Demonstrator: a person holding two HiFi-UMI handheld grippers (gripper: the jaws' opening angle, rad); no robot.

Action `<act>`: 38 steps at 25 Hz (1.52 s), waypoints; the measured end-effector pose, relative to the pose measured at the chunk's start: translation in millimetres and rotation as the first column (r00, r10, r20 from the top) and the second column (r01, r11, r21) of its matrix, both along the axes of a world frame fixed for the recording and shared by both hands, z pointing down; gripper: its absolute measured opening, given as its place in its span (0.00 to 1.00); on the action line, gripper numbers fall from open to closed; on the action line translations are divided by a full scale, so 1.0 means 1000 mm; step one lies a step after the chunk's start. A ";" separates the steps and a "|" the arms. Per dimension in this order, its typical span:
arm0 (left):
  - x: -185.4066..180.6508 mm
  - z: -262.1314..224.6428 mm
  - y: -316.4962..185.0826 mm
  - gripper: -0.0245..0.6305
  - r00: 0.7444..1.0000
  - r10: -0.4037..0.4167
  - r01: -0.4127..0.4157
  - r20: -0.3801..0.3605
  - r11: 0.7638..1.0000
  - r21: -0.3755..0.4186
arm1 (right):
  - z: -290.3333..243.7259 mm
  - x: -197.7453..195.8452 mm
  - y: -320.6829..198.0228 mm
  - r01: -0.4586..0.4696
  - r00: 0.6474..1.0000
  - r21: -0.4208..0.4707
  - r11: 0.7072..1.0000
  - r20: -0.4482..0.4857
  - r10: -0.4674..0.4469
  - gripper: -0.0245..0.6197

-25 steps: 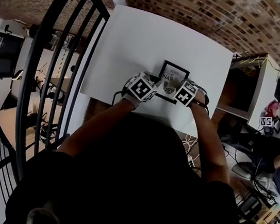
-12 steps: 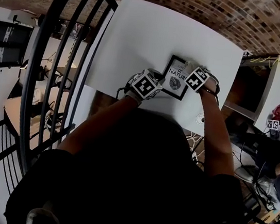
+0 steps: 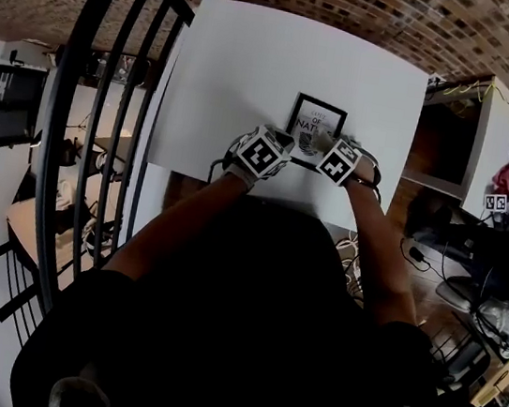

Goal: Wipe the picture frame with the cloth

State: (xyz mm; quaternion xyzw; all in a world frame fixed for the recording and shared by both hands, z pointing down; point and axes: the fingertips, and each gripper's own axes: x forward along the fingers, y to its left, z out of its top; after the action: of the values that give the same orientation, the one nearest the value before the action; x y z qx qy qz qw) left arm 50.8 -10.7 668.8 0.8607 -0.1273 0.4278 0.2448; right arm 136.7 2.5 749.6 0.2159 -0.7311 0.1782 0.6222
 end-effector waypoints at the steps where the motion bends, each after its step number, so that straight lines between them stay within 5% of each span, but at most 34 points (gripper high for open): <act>1: 0.000 0.001 0.002 0.04 1.000 0.005 -0.005 0.000 1.000 -0.001 | 0.000 -0.002 0.005 -0.002 1.000 0.000 1.000 0.005 0.002 0.20; 15: 0.011 0.009 0.025 0.04 0.998 0.059 -0.059 -0.014 0.998 -0.002 | 0.001 -0.028 0.086 -0.015 0.998 -0.023 1.000 0.061 0.016 0.20; 18: 0.011 -0.010 0.014 0.04 0.997 0.034 -0.031 -0.067 0.999 0.042 | -0.003 -0.028 0.090 -0.046 0.995 -0.009 0.999 0.084 0.046 0.20; 20: 0.014 -0.028 0.003 0.04 0.990 0.009 0.001 -0.143 0.997 0.075 | -0.017 -0.026 0.081 -0.149 0.976 0.025 0.989 0.164 0.143 0.21; 22: 0.016 -0.055 -0.011 0.04 0.972 -0.013 0.043 -0.236 0.992 0.121 | -0.044 -0.025 0.062 -0.302 0.911 0.071 0.951 0.314 0.266 0.21; 24: 0.017 -0.085 -0.024 0.04 0.944 -0.016 0.079 -0.329 0.981 0.178 | -0.082 -0.023 0.035 -0.443 0.810 0.127 0.888 0.480 0.335 0.21; 28: 0.014 -0.143 -0.040 0.04 0.876 0.002 0.143 -0.483 0.954 0.263 | -0.166 -0.013 -0.006 -0.579 0.671 0.243 0.778 0.684 0.285 0.21; 34: 0.015 -0.214 -0.039 0.04 0.781 0.057 0.183 -0.622 0.932 0.314 | -0.286 -0.012 -0.029 -0.640 0.575 0.385 0.665 0.814 0.083 0.21; 38: 0.014 -0.258 -0.035 0.04 0.718 0.106 0.205 -0.688 0.912 0.355 | -0.336 -0.021 -0.028 -0.625 0.563 0.448 0.639 0.826 -0.029 0.21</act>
State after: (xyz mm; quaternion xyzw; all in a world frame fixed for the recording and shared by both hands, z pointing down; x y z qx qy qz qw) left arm 64.7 -45.8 410.7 0.9850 -0.1359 0.0309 0.1015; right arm 115.3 -25.8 413.5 0.4697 -0.8773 0.0721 0.0672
